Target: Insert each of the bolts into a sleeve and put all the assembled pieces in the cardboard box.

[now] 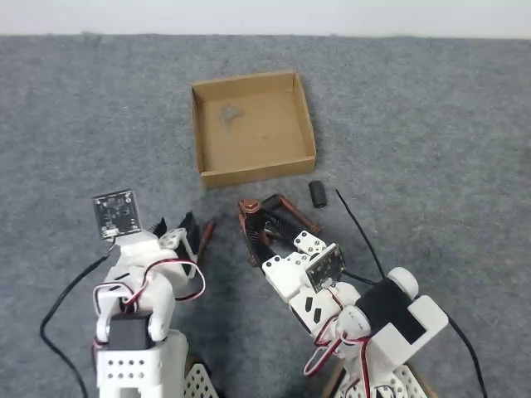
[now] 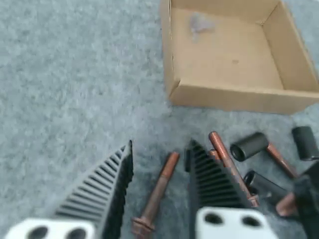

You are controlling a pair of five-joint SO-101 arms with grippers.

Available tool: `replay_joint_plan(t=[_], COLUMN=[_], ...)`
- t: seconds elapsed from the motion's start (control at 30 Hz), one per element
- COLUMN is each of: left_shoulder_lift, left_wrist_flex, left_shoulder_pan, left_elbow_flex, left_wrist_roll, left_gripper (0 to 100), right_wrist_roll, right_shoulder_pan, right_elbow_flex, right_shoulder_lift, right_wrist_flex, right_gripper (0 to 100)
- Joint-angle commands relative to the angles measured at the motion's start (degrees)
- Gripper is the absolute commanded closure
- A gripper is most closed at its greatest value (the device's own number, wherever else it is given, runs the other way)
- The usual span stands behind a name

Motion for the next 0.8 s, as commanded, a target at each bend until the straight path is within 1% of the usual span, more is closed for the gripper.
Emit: replay_joint_plan(t=[0.0,0.03,0.07,0.17,0.23,0.33,0.47,0.53,0.7,0.77], left_shoulder_lift=[-0.79,-0.79,-0.79,-0.62,-0.79,-0.62,-0.35,-0.35,-0.35,-0.35], left_wrist_flex=[-4.48,-5.89,-7.12,-10.02,-9.93,-9.93,-9.85,-8.35,-6.59,-6.59], left_shoulder_pan=[-0.35,-0.35,-0.35,-2.29,-4.04,-6.07,-6.07,-6.07,-5.98,-5.98], left_elbow_flex=[0.92,2.07,3.3,6.46,6.37,6.37,6.37,6.37,6.37,6.37], left_wrist_roll=[-0.88,-2.11,-3.43,-6.15,-6.77,-6.86,-6.86,-6.95,-11.52,-12.31], left_gripper=[99,100,98,99,99,99,99,99,99,99], right_wrist_roll=[1.32,1.32,1.32,1.32,1.32,1.32,1.32,1.32,1.41,1.41], right_shoulder_pan=[0.84,0.84,0.84,0.92,1.63,5.05,8.84,9.98,13.41,14.64], right_elbow_flex=[1.67,1.67,1.67,1.67,1.05,-2.29,-7.65,-9.93,-17.76,-21.54], right_shoulder_lift=[-3.38,-3.38,-3.38,-3.38,-3.38,-3.38,-3.38,-3.38,-3.12,-3.38], right_wrist_flex=[-0.4,-0.4,-0.4,-0.4,-0.4,-0.04,0.13,0.22,1.01,5.41], right_gripper=[99.2,99.2,99.2,99.2,99.2,99.2,99.2,99.2,99.2,99.2])
